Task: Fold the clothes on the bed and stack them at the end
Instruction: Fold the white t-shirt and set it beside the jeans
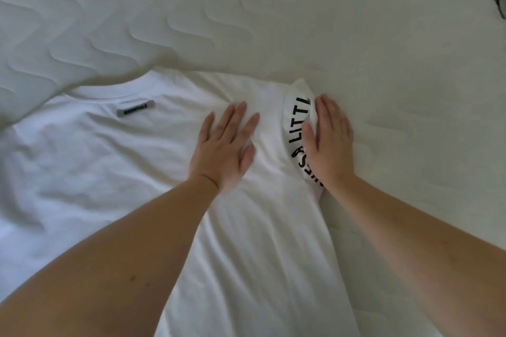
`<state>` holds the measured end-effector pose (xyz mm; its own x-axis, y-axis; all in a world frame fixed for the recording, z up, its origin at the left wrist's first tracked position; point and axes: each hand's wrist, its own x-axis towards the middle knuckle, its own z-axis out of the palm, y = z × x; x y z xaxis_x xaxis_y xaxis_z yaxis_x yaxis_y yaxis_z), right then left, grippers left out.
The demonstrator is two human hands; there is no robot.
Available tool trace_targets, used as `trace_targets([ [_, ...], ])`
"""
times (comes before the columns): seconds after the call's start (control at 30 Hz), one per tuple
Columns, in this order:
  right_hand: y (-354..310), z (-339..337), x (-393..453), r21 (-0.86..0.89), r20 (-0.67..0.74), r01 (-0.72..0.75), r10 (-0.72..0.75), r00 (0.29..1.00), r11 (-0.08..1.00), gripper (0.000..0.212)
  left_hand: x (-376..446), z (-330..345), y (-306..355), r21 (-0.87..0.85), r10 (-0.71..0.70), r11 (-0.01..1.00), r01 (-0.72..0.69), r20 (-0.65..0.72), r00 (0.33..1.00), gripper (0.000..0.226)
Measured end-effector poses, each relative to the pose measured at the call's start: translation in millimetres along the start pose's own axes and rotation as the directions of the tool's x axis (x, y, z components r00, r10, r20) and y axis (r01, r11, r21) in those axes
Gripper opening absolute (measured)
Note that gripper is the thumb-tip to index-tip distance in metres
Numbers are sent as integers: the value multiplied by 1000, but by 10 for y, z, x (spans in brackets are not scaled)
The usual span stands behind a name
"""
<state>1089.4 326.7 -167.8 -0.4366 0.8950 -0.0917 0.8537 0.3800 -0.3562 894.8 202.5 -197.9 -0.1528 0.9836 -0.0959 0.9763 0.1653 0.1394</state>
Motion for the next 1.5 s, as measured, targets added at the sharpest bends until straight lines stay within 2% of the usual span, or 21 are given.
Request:
trace_targets([
  [0.13, -22, 112, -38, -51, -82, -6, 2, 997, 999, 64, -9, -16, -7, -5, 10, 1000, -10, 15, 1000, 62],
  [0.33, -23, 141, -27, -106, -42, 1, -5, 999, 994, 66, -5, -35, -7, 37, 5, 999, -7, 73, 997, 65],
  [0.53, 10, 158, -20, -105, -37, 27, -31, 999, 994, 66, 7, 22, -20, 41, 33, 999, -35, 50, 998, 65],
  [0.6, -12, 103, -22, -19, -65, 19, -20, 998, 1000, 62, 8, 16, -14, 36, 31, 999, -33, 59, 998, 66],
  [0.63, -31, 69, -9, 78, -97, -25, 33, 995, 997, 59, 10, 17, -14, 37, 30, 999, -32, 66, 997, 66],
  [0.73, -88, -75, 131, 441, -184, -207, 314, 932, 873, 44, 2, 14, -26, 45, 26, 999, -30, 87, 996, 67],
  [0.77, -110, -120, 192, 473, -160, -256, 368, 916, 843, 36, 0, 10, -29, 51, 24, 998, -29, 90, 996, 67],
  [0.8, -123, -158, 236, 436, -110, -296, 377, 920, 850, 31, 6, 5, -27, 52, 25, 998, -30, 96, 995, 67],
  [0.87, -113, -213, 272, 327, 52, -338, 341, 939, 882, 35, 11, -6, -26, 54, 31, 998, -37, 110, 993, 68],
  [0.97, -78, -322, 222, 242, 336, -447, 358, 871, 861, 34, 6, -20, -20, 61, 37, 997, -44, 114, 993, 67],
  [1.03, -11, -377, 101, 178, 419, -444, 341, 841, 878, 26, 7, -28, -15, 51, 37, 998, -42, 106, 994, 66],
  [1.17, 350, -647, -167, 277, 300, -533, 454, 839, 800, 30, -7, -31, -7, 30, 16, 999, -19, 90, 996, 67],
  [1.27, 603, -827, -364, 230, 260, -613, 559, 787, 756, 38, -18, -24, -23, -12, -10, 1000, 11, 60, 998, 73],
  [1.4, 577, -791, -580, 63, 307, -704, 657, 688, 707, 45, -18, -27, -30, -55, -41, 998, 43, 39, 998, 81],
  [1.5, 523, -848, -618, -234, 360, -687, 718, 596, 688, 35, -10, -25, -21, -61, -50, 997, 53, 50, 998, 84],
])
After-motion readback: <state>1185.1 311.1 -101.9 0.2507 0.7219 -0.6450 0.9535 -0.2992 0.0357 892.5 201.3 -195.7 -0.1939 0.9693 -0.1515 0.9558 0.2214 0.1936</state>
